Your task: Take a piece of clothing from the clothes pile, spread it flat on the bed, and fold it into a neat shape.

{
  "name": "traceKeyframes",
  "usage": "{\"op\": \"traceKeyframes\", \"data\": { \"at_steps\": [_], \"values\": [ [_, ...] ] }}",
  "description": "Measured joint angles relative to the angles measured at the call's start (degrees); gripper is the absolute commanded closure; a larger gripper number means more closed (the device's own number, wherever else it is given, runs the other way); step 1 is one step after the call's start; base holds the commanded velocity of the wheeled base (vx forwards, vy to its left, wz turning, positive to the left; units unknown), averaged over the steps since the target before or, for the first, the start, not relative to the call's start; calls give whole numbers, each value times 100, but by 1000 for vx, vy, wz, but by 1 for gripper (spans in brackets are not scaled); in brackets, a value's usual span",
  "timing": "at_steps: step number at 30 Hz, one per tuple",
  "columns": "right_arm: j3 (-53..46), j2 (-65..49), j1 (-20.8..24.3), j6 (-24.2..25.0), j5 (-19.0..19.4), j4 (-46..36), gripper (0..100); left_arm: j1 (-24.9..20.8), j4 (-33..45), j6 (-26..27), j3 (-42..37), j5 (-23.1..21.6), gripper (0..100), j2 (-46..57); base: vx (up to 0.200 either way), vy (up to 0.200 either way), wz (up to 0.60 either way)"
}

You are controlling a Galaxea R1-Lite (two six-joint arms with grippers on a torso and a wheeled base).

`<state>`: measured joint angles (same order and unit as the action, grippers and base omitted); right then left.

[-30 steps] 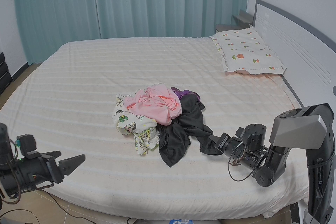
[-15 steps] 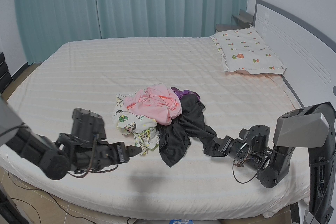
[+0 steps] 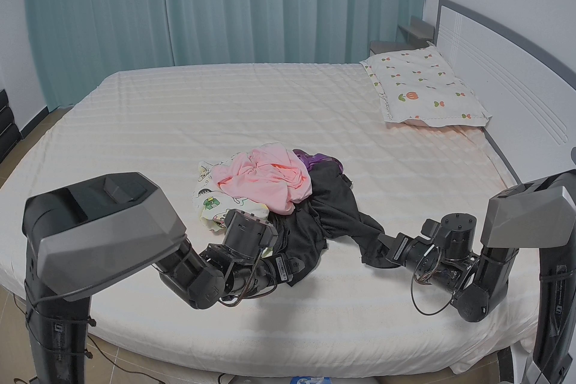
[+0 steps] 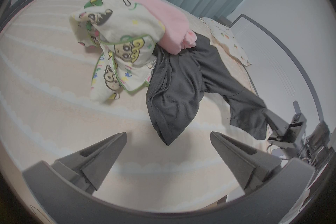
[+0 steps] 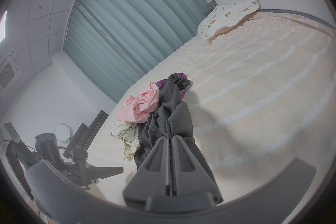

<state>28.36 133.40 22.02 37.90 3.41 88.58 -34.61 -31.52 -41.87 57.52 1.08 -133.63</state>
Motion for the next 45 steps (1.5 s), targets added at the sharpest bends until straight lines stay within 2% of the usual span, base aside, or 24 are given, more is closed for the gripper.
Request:
{"op": "traceKeyframes", "data": {
  "at_steps": [6,9,15,26,27,32,38,45],
  "values": [
    [-2,-13,46,0,-9,11,100,-23,-9,2,268,20,0,-283,0,0,0],
    [-11,-22,59,-2,-30,10,100,-30,-2,-35,423,167,0,-377,0,0,0],
    [-11,-38,83,-16,-112,10,100,-26,13,-319,872,373,0,-590,0,0,0],
    [17,-46,94,-20,-126,10,100,-48,62,-451,1343,406,0,-984,0,0,0],
    [22,-46,100,-16,-123,7,100,-52,63,-451,1365,406,100,-1008,0,0,0],
    [15,-63,138,-5,-118,13,100,-45,60,-528,1447,406,100,-1083,0,0,0],
    [-35,-116,152,6,-141,38,100,-22,38,-922,1329,406,100,-984,0,0,0],
    [-101,-538,138,50,-290,40,100,10,-11,-1002,709,382,100,-284,0,0,0]
  ]
}}
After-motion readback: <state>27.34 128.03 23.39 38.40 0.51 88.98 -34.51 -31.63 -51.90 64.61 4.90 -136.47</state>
